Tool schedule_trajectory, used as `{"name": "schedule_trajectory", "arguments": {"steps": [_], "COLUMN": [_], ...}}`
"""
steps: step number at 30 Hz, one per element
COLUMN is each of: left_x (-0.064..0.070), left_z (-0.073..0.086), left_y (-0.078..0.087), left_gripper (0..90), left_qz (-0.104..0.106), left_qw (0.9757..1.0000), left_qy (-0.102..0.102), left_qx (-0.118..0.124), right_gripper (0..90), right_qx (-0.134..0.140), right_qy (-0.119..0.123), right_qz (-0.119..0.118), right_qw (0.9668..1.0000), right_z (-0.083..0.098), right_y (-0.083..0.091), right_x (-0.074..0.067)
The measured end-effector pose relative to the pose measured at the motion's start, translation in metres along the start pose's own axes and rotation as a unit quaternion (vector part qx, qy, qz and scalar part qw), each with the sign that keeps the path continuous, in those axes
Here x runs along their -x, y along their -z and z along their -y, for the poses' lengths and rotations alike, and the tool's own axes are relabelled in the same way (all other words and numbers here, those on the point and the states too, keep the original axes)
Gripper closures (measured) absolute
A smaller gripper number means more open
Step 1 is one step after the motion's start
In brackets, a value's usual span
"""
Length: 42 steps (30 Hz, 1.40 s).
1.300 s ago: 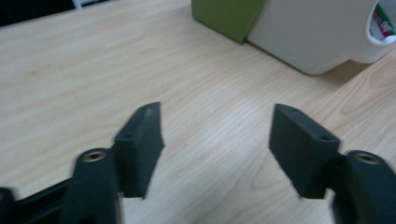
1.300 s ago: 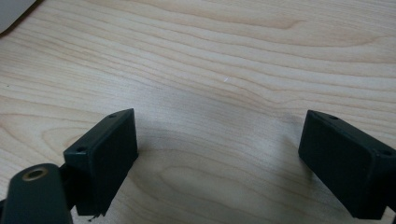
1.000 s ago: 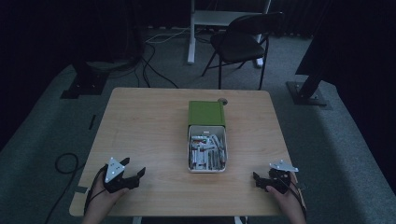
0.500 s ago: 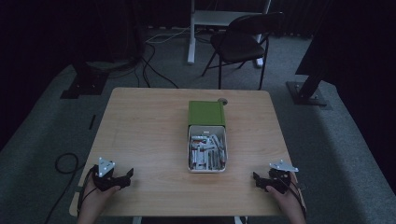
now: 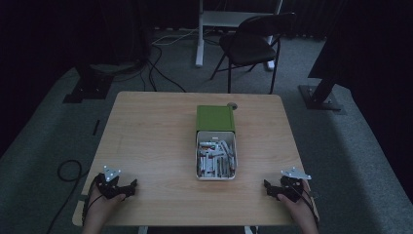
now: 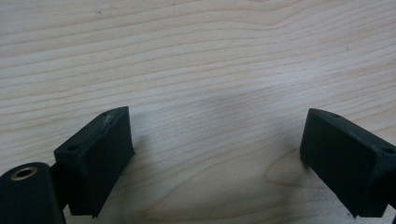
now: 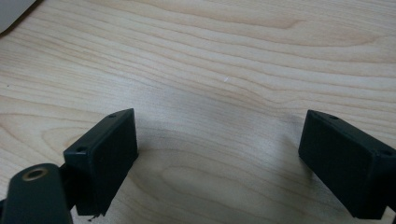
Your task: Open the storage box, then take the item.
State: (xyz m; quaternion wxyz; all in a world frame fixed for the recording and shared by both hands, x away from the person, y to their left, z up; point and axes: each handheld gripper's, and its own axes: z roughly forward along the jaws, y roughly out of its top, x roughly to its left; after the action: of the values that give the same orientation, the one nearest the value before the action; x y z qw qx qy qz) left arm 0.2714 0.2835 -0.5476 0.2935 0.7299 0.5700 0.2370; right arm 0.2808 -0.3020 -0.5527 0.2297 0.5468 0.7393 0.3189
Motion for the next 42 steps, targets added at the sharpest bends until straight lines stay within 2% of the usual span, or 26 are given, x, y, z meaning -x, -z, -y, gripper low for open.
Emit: {"name": "schedule_trajectory", "arguments": {"steps": [4,8,16,22,25,32,36,42], "left_x": [0.001,0.002,0.002,0.005,0.005,0.005,0.005,0.005], "left_z": [-0.001,-0.002,-0.002,-0.003,-0.003,-0.004,-0.003,-0.003], "left_y": [-0.001,-0.003,-0.003,-0.003,-0.004,-0.004,-0.003,-0.004], "left_gripper": [10.2,10.2,10.0,10.1,10.1,10.1,10.0,10.0], "left_qz": [-0.004,-0.023,-0.025,-0.035,-0.036,-0.036,-0.036,-0.036], "left_qw": [1.0,0.9994,0.9993,0.9987,0.9986,0.9986,0.9986,0.9987], "left_qy": [0.005,0.025,0.027,0.037,0.039,0.039,0.038,0.038], "left_qx": [0.002,0.004,0.003,0.002,0.003,0.002,0.002,0.002], "right_gripper": [11.0,11.1,11.0,11.0,11.0,11.0,11.1,11.1], "right_qx": [0.0,0.0,0.0,0.0,0.003,0.006,0.014,0.029], "right_qy": [0.001,0.008,0.009,0.009,-0.005,-0.028,-0.036,-0.026], "right_qz": [0.0,-0.007,-0.007,-0.006,-0.008,0.007,0.003,0.009], "right_qw": [1.0,0.9999,0.9999,0.9999,0.9999,0.9996,0.9993,0.9992], "right_z": [0.0,0.0,0.0,0.0,-0.001,-0.002,-0.004,-0.017], "right_y": [0.0,0.0,0.0,0.0,0.0,0.001,0.005,0.014], "right_x": [0.0,-0.001,-0.001,-0.001,0.0,0.0,-0.001,-0.01]}}
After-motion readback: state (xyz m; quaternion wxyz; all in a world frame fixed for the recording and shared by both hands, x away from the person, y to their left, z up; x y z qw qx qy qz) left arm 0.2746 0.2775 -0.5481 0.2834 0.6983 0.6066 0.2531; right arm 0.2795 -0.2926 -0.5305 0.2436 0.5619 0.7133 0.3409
